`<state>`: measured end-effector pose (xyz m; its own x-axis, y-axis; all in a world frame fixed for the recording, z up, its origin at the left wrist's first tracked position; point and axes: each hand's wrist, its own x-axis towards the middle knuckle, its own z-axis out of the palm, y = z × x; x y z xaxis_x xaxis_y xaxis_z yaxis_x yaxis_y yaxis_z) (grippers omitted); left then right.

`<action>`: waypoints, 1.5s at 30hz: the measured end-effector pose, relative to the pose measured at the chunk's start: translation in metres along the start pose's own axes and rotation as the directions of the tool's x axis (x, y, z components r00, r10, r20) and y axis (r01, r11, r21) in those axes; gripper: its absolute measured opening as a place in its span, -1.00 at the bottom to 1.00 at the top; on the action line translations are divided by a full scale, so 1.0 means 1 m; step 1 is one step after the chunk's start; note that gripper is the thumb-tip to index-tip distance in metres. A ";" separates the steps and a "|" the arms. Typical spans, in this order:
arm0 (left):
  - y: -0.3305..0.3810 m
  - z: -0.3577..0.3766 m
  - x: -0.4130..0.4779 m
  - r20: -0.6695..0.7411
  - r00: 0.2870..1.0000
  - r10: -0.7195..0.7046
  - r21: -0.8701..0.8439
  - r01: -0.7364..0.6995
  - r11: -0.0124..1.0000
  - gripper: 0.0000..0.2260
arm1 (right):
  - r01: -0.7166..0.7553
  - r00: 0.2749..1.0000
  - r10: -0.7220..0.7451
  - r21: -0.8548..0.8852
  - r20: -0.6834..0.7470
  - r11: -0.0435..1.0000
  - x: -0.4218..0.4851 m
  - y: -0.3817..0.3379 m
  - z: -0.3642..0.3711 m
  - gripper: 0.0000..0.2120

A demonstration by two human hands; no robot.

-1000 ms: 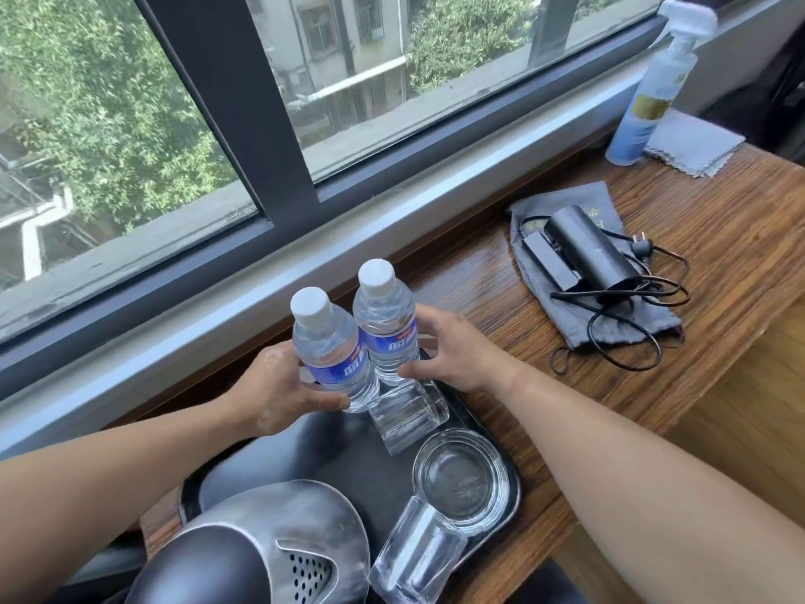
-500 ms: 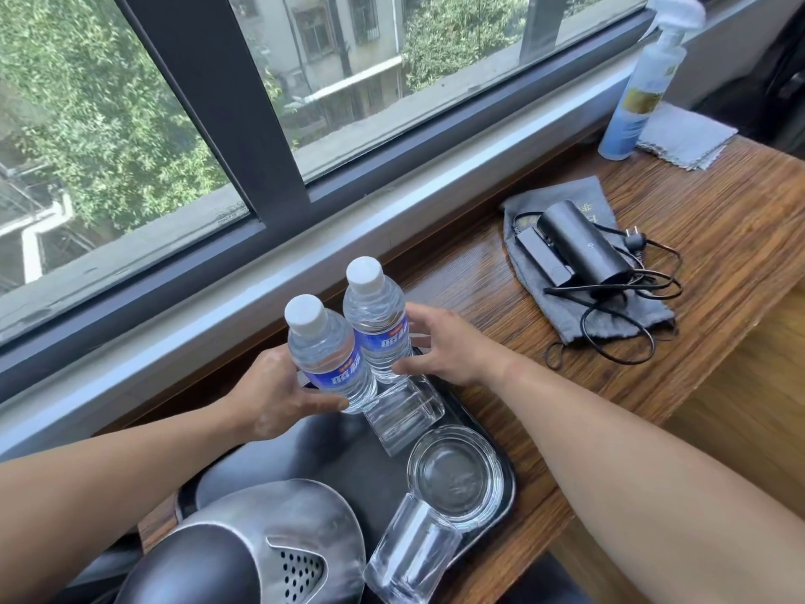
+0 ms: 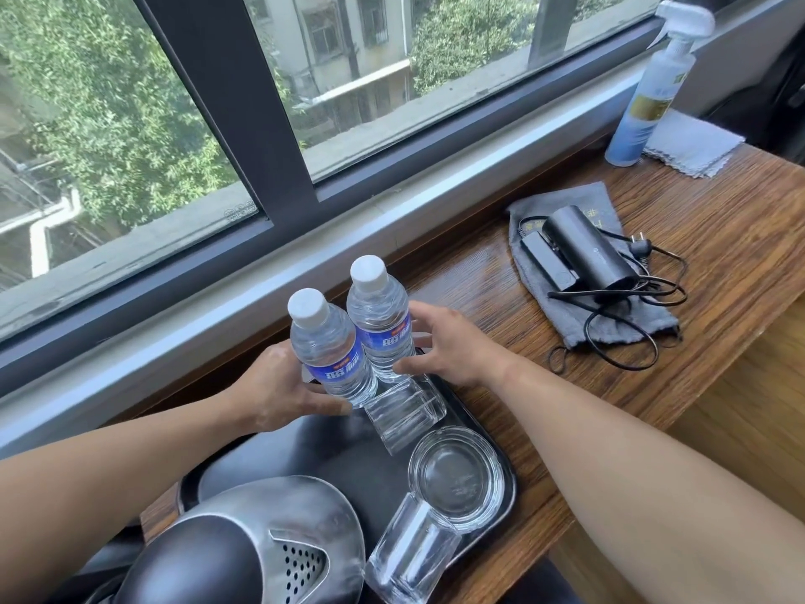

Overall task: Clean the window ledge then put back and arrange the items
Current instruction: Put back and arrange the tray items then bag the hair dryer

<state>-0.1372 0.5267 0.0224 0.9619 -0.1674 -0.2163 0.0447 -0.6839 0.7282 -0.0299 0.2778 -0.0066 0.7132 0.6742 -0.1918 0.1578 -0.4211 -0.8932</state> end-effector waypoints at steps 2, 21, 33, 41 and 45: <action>0.002 0.000 0.000 -0.040 0.999 0.015 0.056 -0.013 0.998 -0.49 | 0.003 1.000 -0.003 -0.004 -0.006 1.000 0.000 0.001 0.001 -0.37; -0.005 -0.005 0.007 -0.002 1.000 -0.028 0.125 0.028 0.992 -0.53 | 0.002 0.999 -0.001 0.010 -0.045 1.000 -0.005 0.000 0.002 -0.36; 0.003 -0.048 -0.022 0.019 0.989 -0.147 -0.179 0.148 0.973 -0.12 | 0.061 0.985 -0.048 0.074 -0.164 0.995 -0.043 -0.013 -0.013 -0.06; 0.040 -0.099 -0.165 -0.416 0.839 -0.351 -0.563 0.065 0.824 -0.14 | 0.305 0.943 -0.298 0.030 -0.145 0.952 -0.105 -0.040 -0.020 -0.43; 0.050 -0.069 -0.265 -0.705 0.572 -0.420 -0.640 -0.258 0.724 -0.45 | 0.371 0.927 -0.372 0.045 0.033 0.928 -0.116 -0.054 0.007 -0.63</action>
<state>-0.3708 0.5855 0.1613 0.7212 0.6922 0.0289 -0.0426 0.0027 0.9991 -0.1258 0.2269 0.0606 0.5804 0.8019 0.1415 0.3800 -0.1130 -0.9181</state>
